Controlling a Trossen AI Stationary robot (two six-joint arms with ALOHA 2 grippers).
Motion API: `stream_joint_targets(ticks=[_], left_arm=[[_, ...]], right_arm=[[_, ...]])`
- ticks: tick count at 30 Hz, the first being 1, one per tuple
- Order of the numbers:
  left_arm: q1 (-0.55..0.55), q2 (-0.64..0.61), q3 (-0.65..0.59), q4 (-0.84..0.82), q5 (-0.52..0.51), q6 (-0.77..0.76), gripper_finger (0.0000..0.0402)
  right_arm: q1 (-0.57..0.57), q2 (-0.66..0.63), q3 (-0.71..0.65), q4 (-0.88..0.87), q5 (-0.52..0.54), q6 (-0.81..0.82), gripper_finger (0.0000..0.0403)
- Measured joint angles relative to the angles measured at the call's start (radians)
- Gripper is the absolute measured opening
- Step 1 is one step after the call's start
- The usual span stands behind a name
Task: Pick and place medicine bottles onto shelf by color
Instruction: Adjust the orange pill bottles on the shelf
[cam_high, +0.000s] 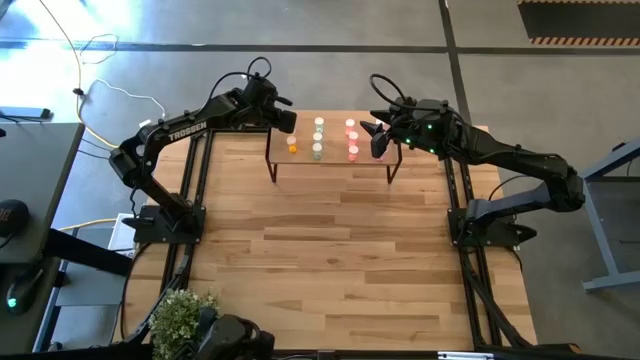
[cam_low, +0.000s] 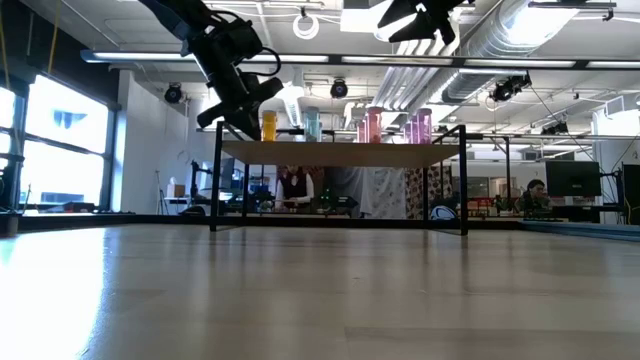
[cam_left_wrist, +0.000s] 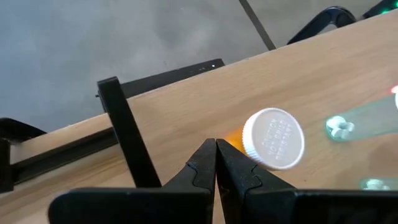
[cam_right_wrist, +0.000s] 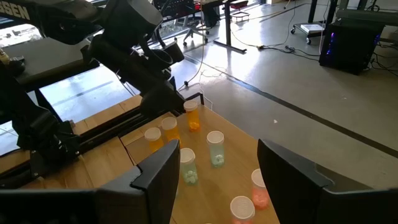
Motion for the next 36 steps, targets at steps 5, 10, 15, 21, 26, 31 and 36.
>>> stream_joint_targets(ticks=[5,10,15,21,26,31,36], left_arm=[[-0.005,0.0,0.0,-0.001,0.004,-0.007,0.0],[-0.007,0.0,0.0,-0.001,0.02,-0.019,0.0],[-0.011,0.0,0.0,0.0,0.02,-0.026,0.0],[-0.019,0.003,0.0,0.003,0.02,-0.044,0.0],[-0.026,0.003,0.0,0.022,0.02,-0.045,0.0],[-0.025,0.003,0.0,0.019,0.02,-0.045,0.0],[-0.025,0.003,0.0,0.019,0.023,-0.038,0.0]], right_arm=[[0.0,0.0,0.0,0.0,0.0,0.0,0.0206],[0.0,0.0,0.0,0.0,0.0,0.0,0.0206],[0.0,0.0,0.0,0.0,0.0,0.0,0.0206],[0.0,0.0,0.0,0.0,0.0,0.0,0.0206],[0.0,0.0,0.0,0.0,0.0,-0.001,0.0206],[0.0,0.0,0.0,0.0,0.0,-0.001,0.0206],[0.0,0.0,0.0,-0.002,0.0,-0.001,0.0206]])
